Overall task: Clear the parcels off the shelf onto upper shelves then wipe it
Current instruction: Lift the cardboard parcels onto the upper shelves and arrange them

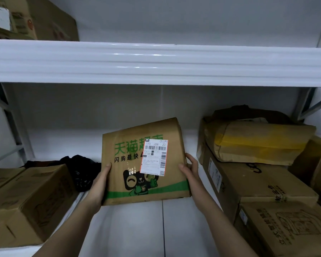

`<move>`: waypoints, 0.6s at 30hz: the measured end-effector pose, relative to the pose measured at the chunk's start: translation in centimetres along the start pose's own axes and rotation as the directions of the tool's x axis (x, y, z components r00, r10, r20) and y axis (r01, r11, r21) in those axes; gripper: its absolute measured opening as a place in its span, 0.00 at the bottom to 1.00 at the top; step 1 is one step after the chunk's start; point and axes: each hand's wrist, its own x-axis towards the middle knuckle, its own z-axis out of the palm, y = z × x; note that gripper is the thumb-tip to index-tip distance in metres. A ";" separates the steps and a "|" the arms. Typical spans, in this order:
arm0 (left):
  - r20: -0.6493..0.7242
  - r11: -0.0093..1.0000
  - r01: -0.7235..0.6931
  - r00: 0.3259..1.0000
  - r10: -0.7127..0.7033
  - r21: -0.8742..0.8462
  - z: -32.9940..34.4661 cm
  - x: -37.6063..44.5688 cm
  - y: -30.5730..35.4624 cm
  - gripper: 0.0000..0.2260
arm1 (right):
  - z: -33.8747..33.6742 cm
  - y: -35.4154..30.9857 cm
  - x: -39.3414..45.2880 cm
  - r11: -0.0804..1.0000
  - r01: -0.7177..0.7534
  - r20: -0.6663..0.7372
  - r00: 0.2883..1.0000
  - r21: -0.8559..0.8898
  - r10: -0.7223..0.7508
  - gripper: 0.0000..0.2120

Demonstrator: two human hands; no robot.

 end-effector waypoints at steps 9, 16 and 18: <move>0.031 0.934 -0.357 0.934 0.356 0.031 0.1 -3.8 2.2 0.17 | 1.0 -1.6 -4.0 0.998 -0.054 -0.165 0.985 -0.019 0.050 0.30; 0.243 0.836 -0.540 0.828 0.505 0.100 -3.6 -6.0 3.2 0.30 | 4.0 -2.4 -9.6 0.998 0.057 -0.368 0.927 -0.038 -0.067 0.32; 0.264 0.813 -0.566 0.812 0.521 0.136 -4.4 -7.4 3.5 0.36 | 4.8 -2.9 -11.2 0.997 0.072 -0.416 0.906 -0.024 -0.075 0.26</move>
